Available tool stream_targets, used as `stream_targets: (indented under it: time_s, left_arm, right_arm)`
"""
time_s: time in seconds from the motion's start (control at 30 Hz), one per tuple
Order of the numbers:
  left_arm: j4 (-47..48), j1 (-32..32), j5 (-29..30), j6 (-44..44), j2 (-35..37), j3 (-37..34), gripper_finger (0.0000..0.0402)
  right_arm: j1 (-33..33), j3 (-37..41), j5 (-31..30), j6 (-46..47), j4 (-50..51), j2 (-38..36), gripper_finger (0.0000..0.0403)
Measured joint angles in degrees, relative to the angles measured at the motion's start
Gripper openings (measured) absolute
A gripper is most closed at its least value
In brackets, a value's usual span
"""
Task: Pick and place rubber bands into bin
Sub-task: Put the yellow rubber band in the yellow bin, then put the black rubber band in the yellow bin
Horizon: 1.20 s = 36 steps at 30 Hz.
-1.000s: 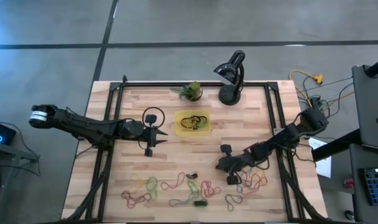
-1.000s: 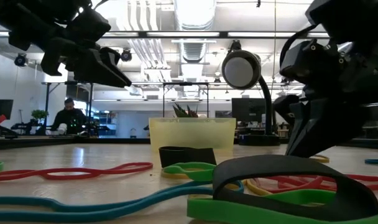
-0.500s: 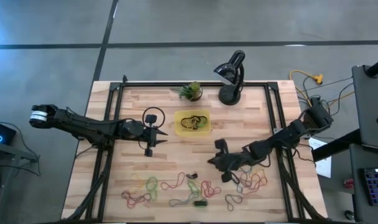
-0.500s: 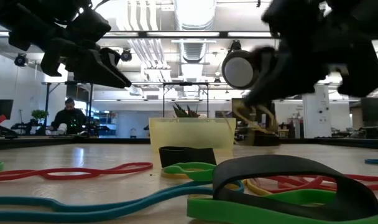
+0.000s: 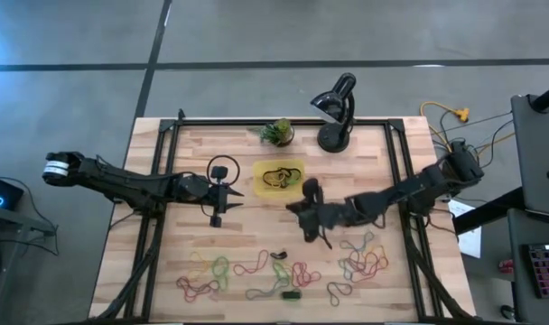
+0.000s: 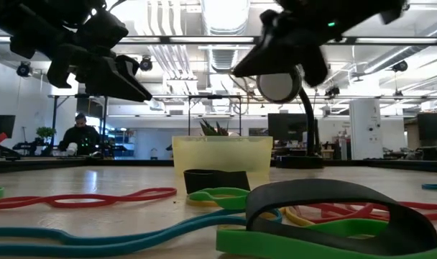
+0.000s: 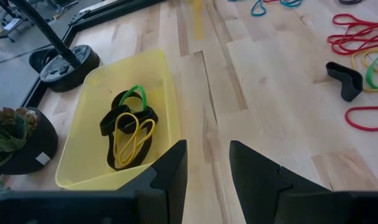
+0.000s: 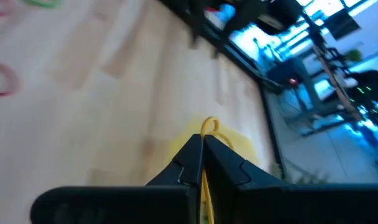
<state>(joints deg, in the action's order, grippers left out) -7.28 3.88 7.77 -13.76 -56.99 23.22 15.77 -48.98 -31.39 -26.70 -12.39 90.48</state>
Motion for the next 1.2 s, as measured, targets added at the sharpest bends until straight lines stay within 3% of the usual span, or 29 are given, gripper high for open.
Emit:
stream_targets:
  time_s: [0.13, 0.37, 0.57, 0.97, 1.2]
  left_arm:
    - [-0.01, 0.00, 0.00, 0.00, 0.00, -0.02, 0.0105]
    - [-0.01, 0.00, 0.00, 0.00, 0.00, -0.02, 0.0105]
    - [-0.94, 0.00, -0.02, -0.06, 0.00, -0.11, 0.0105]
    - [-1.24, 0.02, -0.02, -0.09, -0.15, -0.04, 0.0105]
    - [-1.25, 0.02, -0.04, -0.09, -0.15, -0.02, 0.0105]
  right_arm:
    - [-5.72, -1.32, 1.92, -0.33, 0.03, 0.00, 0.0008]
    - [-16.75, -1.88, 15.84, 3.31, -0.29, 0.37, 0.0008]
    - [-23.15, -0.74, 21.48, 6.86, -0.36, 2.37, 0.0008]
    - [-28.41, -0.62, 28.70, 13.81, -4.49, 9.01, 0.0011]
    - [-28.52, -0.62, 30.13, 14.30, -4.69, 8.59, 0.0061]
